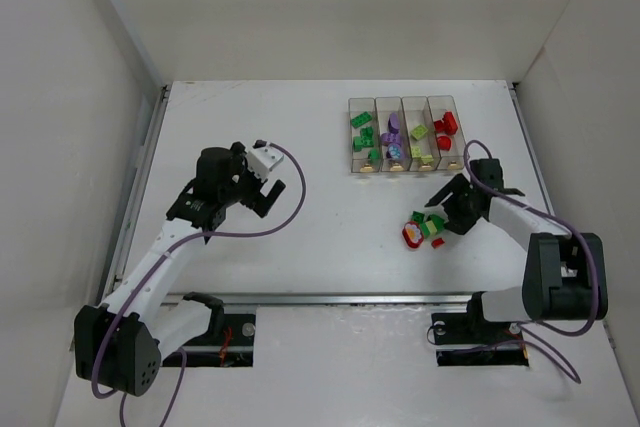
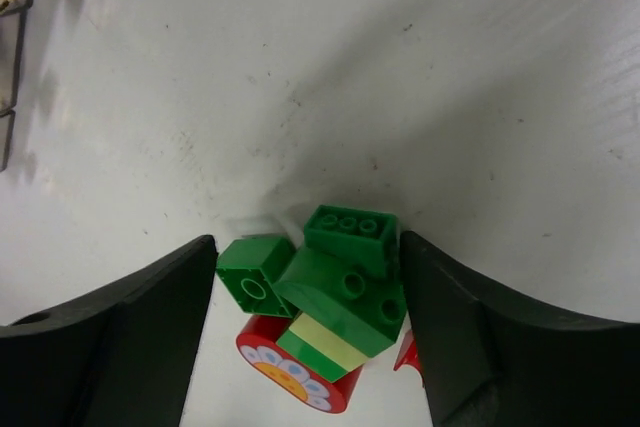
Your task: Sort the legos into containers by color
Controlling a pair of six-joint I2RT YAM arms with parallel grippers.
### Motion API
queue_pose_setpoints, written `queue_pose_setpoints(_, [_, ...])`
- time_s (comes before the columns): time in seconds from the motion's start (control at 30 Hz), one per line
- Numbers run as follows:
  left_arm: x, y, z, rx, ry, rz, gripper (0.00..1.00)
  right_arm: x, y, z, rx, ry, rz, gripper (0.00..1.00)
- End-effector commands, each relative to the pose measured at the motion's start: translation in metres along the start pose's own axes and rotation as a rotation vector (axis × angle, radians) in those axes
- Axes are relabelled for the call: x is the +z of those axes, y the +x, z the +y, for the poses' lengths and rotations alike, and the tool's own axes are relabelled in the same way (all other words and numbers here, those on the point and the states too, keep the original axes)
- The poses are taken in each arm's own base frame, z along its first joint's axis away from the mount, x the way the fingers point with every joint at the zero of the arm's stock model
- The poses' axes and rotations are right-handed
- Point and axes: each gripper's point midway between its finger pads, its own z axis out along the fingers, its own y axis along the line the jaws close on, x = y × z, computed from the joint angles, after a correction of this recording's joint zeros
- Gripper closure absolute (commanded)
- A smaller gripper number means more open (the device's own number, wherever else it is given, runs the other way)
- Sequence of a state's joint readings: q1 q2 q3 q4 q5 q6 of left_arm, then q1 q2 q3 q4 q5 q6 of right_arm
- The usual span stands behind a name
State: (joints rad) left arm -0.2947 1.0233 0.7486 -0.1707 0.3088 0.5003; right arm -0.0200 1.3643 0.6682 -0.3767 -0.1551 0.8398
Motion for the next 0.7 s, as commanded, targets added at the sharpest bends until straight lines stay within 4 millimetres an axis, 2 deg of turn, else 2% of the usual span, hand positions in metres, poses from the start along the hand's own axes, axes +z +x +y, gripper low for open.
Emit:
queue_pose_setpoints(0.0, [-0.01, -0.026, 0.008, 0.024, -0.027, -0.066, 0.0, 0.005, -0.004, 0.008, 0.025, -0.042, -0.007, 0.26])
queue_pose_setpoints(0.03, [-0.009, -0.022, 0.006, 0.021, -0.023, -0.058, 0.0, 0.005, -0.006, 0.01, 0.023, -0.051, -0.015, 0.29])
queue_pose_setpoints(0.07, [-0.009, -0.022, 0.006, 0.021, -0.023, -0.058, 0.0, 0.006, -0.008, 0.012, 0.021, -0.058, -0.02, 0.39])
queue_pose_setpoints(0.17, [-0.011, -0.024, 0.007, 0.024, -0.027, -0.066, 0.0, 0.007, -0.007, 0.01, 0.013, -0.051, -0.015, 0.52])
queue_pose_setpoints(0.2, [-0.011, -0.024, 0.007, 0.024, -0.027, -0.066, 0.0, 0.008, -0.008, 0.009, 0.014, -0.045, -0.022, 0.59])
queue_pose_setpoints(0.27, [-0.011, -0.024, 0.007, 0.033, -0.027, -0.066, 0.0, 0.006, -0.012, 0.015, -0.009, -0.052, -0.039, 0.65])
queue_pose_setpoints(0.43, [-0.011, -0.024, 0.007, 0.033, -0.027, -0.066, 0.0, 0.002, -0.024, 0.014, -0.059, -0.016, -0.081, 0.8])
queue_pose_setpoints(0.6, [-0.012, -0.028, 0.007, 0.036, -0.023, -0.078, 0.0, -0.003, -0.04, 0.021, -0.134, -0.005, -0.123, 0.89])
queue_pose_setpoints(0.63, [-0.012, -0.029, 0.007, 0.036, -0.023, -0.078, 0.0, -0.005, -0.042, 0.018, -0.163, 0.014, -0.127, 0.89])
queue_pose_setpoints(0.67, [-0.012, -0.029, 0.007, 0.036, -0.023, -0.078, 0.0, -0.006, -0.042, 0.019, -0.188, 0.024, -0.132, 0.84])
